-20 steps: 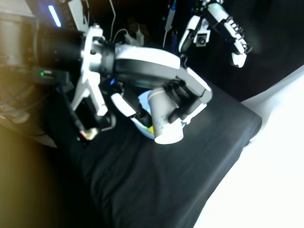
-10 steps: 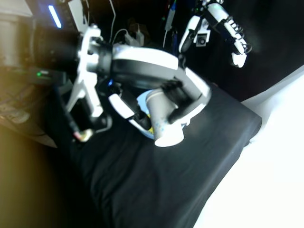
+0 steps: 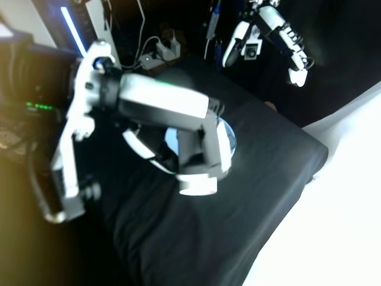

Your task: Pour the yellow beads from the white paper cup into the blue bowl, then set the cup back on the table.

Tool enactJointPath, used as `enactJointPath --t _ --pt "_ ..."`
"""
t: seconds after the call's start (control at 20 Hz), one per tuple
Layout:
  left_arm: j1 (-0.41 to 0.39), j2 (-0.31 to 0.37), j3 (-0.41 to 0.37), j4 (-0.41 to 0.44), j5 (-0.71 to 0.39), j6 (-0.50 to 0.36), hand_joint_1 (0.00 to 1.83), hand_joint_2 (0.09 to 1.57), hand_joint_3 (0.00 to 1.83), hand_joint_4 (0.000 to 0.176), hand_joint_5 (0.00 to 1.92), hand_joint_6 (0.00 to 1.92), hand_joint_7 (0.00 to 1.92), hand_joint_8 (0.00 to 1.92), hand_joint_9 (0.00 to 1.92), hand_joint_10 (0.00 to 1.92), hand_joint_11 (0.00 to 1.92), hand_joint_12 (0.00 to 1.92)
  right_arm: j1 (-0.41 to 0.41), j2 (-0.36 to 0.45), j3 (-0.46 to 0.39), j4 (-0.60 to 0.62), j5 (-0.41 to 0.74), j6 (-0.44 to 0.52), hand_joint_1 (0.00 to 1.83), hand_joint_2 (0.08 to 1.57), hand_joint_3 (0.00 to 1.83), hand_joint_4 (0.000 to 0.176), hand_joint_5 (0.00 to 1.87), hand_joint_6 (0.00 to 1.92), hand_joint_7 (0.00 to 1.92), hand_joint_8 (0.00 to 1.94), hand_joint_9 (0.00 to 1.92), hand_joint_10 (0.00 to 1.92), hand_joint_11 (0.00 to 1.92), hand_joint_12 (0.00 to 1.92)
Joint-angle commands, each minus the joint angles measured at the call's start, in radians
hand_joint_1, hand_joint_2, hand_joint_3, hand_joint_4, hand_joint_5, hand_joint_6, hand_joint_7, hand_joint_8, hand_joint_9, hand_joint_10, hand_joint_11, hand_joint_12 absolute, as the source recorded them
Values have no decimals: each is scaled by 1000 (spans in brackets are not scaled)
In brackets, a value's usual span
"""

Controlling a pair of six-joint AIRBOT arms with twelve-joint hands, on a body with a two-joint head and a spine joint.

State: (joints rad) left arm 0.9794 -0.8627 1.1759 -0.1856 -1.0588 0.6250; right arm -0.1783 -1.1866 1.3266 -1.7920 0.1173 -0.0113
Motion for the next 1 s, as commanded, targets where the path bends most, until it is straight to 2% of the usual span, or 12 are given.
enactJointPath --t 0.0,0.15,0.2,0.25,0.3,0.6,0.65,0.75,0.8,0.85,0.9,0.95 --pt "-12 -3 6 -18 -121 -9 761 804 0 0 0 0 257 2 249 0 74 589 11 7 4 22 -38 -9 1150 1118 0 0 973 1006 861 1696 875 1921 1002 1921" --pt "-13 -5 6 -18 -121 -13 774 794 0 0 0 0 270 7 240 1 69 584 5 28 10 96 -45 -9 1163 1121 0 0 972 940 934 1409 915 1873 972 1921" --pt "-13 -5 6 -18 -122 -13 786 800 0 0 0 0 257 1 234 0 60 579 4 33 13 117 -45 -9 1175 1082 0 0 1054 834 960 1647 1016 1911 1066 1921" --pt "-13 -6 6 -19 -122 -13 785 799 0 0 0 0 256 1 235 1 61 579 4 40 17 142 -45 -9 1184 1064 0 0 1094 771 986 1607 1047 1902 1069 1921" --pt "-13 -6 6 -19 -122 -13 778 796 0 0 0 0 259 2 230 0 54 576 4 45 18 158 -45 -9 1188 1056 0 0 1111 742 1093 1792 1195 1917 1220 1921" --pt "-13 -4 6 -21 -124 -19 782 797 0 0 0 0 273 10 221 0 57 572 -1 99 38 343 -20 -9 1175 1106 0 0 1001 926 1187 1594 1306 1824 1341 1921" --pt "-13 -3 6 -21 -126 -20 787 800 0 0 0 0 270 8 224 2 60 574 -2 103 49 378 -5 -9 1166 1114 0 0 981 954 1069 1300 996 1628 616 1921" --pt "-12 -3 6 -23 -128 -20 770 801 0 0 0 0 270 6 223 1 75 581 -22 108 100 533 62 -10 1271 1083 0 0 1030 858 1064 943 1064 1453 835 1921" --pt "-12 -3 5 -24 -129 -20 783 808 3 0 0 0 277 8 215 0 59 578 -43 111 122 696 101 -87 1268 1092 1 0 1009 891 1036 970 1005 1528 898 1921" --pt "-12 -4 5 -25 -130 -20 788 804 1 0 0 0 278 7 212 0 54 579 -84 119 137 900 140 -202 1279 1067 0 0 1066 798 1093 865 1043 1401 918 1845" --pt "-12 -5 5 -27 -129 -21 781 793 1 0 0 0 285 1 213 0 34 615 -124 125 165 1043 196 -215 1283 1077 2 0 1090 550 1083 1043 1098 1208 957 1694" --pt "-9 -5 5 -29 -131 -21 800 793 2 0 0 0 287 1 217 1 28 623 -156 126 180 1110 223 -215 1285 1076 0 0 1090 526 1100 1038 1133 1056 973 1569"
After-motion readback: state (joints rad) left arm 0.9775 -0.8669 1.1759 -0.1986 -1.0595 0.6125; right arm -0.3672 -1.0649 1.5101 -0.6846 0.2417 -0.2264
